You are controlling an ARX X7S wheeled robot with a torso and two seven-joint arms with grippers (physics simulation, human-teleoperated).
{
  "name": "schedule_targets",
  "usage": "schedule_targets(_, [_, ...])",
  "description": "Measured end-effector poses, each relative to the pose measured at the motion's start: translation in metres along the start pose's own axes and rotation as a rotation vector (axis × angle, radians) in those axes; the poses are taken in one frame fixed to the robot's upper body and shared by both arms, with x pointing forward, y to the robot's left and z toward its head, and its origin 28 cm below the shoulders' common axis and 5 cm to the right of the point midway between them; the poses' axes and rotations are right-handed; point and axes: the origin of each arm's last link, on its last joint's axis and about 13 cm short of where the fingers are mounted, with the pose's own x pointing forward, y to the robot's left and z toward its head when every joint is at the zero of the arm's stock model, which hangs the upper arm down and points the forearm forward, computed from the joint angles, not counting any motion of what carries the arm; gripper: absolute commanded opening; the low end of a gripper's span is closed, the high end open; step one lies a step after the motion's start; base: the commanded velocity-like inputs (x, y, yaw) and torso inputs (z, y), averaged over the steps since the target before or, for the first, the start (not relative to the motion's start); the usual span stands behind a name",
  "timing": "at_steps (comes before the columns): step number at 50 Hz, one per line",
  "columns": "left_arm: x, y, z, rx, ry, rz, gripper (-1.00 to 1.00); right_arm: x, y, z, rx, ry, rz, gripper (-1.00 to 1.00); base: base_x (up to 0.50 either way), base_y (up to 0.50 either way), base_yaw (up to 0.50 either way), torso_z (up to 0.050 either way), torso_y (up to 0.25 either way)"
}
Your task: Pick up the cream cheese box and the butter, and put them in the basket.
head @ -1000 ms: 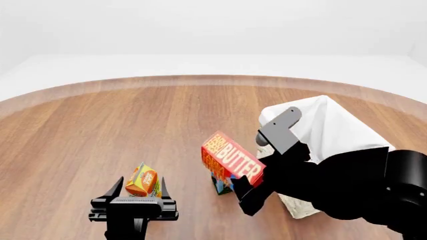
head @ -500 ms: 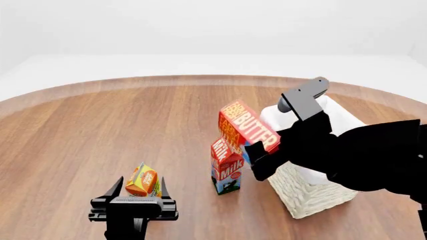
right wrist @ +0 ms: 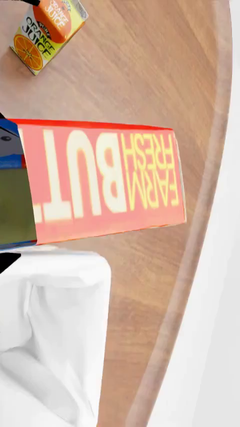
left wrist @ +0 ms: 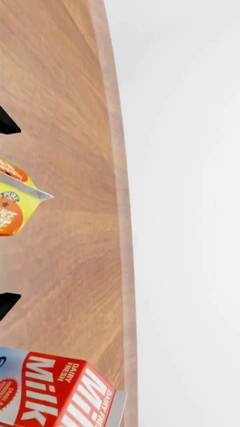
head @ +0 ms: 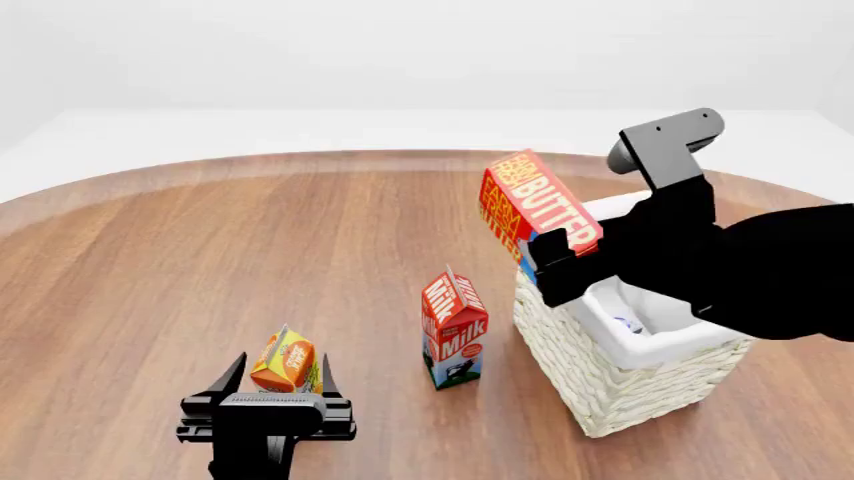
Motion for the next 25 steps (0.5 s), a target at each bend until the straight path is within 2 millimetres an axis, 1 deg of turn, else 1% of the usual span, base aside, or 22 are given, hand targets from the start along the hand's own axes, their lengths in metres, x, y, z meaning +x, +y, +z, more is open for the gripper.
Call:
schedule_targets(13, [0.001, 0.000, 0.000, 0.000, 0.000, 0.000, 1.00, -0.001, -0.014, 0.004, 0.049, -0.009, -0.052, -1.00, 0.00, 0.00, 0.00, 0.001, 0.001])
schedule_targets(25, [0.001, 0.000, 0.000, -0.001, 0.001, 0.000, 1.00, 0.000, -0.029, 0.002, 0.102, -0.007, -0.105, -1.00, 0.00, 0.00, 0.00, 0.000, 0.002])
